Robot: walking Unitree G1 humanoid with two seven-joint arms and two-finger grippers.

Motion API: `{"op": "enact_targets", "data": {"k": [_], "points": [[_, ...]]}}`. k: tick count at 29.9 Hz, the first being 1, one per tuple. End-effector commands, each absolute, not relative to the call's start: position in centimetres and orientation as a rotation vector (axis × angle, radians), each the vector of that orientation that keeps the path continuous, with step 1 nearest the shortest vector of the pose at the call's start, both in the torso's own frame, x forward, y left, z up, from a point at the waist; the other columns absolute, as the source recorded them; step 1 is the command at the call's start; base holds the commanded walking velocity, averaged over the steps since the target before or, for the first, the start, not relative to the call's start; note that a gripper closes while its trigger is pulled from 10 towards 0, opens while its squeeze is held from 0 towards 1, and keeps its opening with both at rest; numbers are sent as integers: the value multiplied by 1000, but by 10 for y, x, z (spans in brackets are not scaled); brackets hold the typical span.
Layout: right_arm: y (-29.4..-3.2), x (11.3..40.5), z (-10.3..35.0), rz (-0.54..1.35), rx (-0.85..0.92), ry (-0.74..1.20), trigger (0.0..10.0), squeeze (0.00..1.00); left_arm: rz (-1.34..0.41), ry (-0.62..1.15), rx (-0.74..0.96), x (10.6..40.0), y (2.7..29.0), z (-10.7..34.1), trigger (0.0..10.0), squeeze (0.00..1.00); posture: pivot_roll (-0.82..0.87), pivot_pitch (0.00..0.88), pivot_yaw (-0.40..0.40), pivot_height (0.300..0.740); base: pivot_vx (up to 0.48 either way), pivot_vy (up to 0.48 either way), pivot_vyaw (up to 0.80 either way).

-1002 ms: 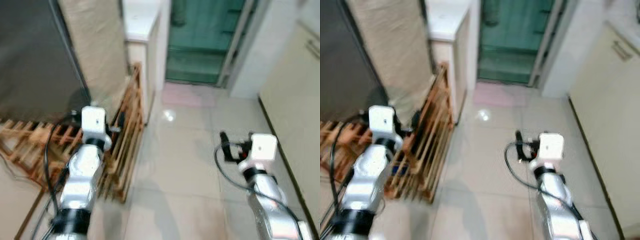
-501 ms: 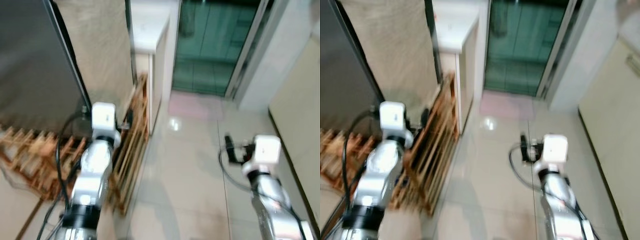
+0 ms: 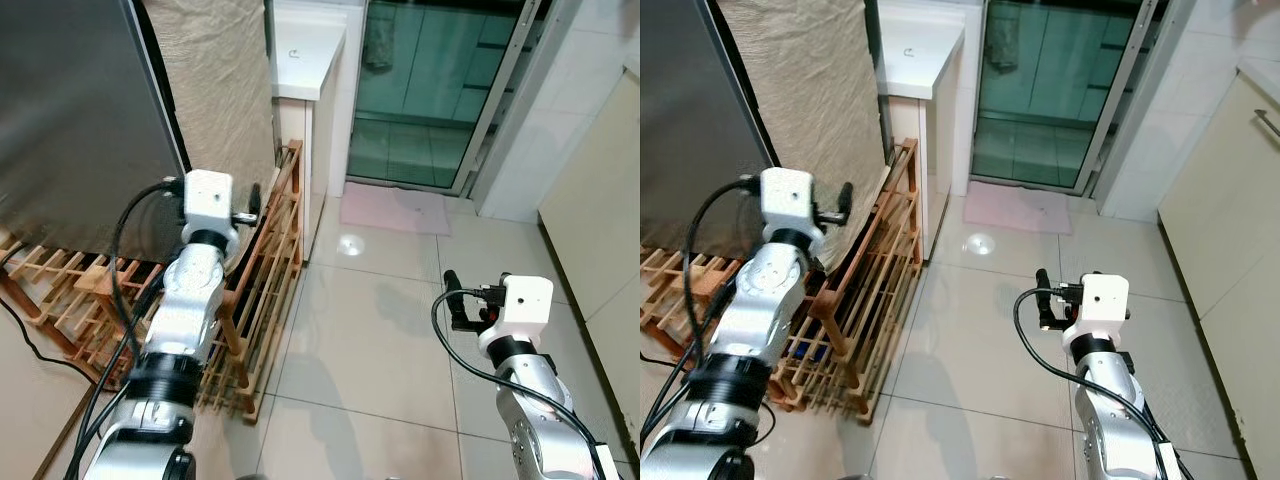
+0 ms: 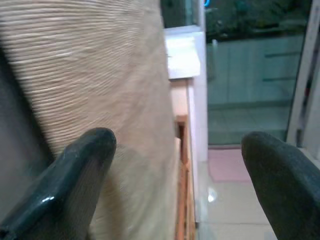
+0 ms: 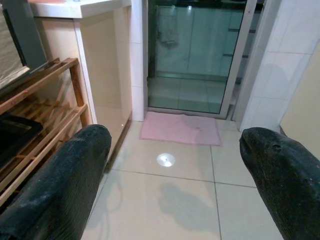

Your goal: Restocking fridge

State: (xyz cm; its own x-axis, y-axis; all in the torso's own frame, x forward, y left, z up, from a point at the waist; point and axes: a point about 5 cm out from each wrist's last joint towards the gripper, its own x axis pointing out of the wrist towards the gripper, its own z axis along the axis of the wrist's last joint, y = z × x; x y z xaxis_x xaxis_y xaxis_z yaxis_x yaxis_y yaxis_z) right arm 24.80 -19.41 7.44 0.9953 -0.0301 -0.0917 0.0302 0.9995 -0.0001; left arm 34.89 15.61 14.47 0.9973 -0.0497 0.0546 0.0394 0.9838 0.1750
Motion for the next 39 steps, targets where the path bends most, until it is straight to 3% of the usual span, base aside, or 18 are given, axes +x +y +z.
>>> {"op": "enact_targets", "data": {"k": [1, 9, 20, 34, 39], "points": [[-197, 251, 78, -39, -5, 72, 10000, 0, -43, -63, 186, 354, 152, 148, 10000, 0, -11, 0, -2, 740, 0, 0, 0], [-198, 249, 78, -48, -5, 72, 10000, 0, 15, -87, 187, 364, 160, 160, 10000, 0, -25, 0, 2, 740, 0, 0, 0], [-200, 248, 73, -50, -5, 94, 10000, 0, 33, -27, 197, 336, 178, 135, 10000, 0, 1, 0, -9, 740, 0, 0, 0], [-199, 250, 71, -32, -9, 103, 10000, 0, 171, -90, 167, 344, 199, 158, 10000, 0, 3, 0, -17, 740, 0, 0, 0], [-202, 246, 66, -40, -15, 120, 10000, 0, 165, -23, 179, 332, 209, 140, 10000, 0, 6, 0, -20, 740, 0, 0, 0]]}}
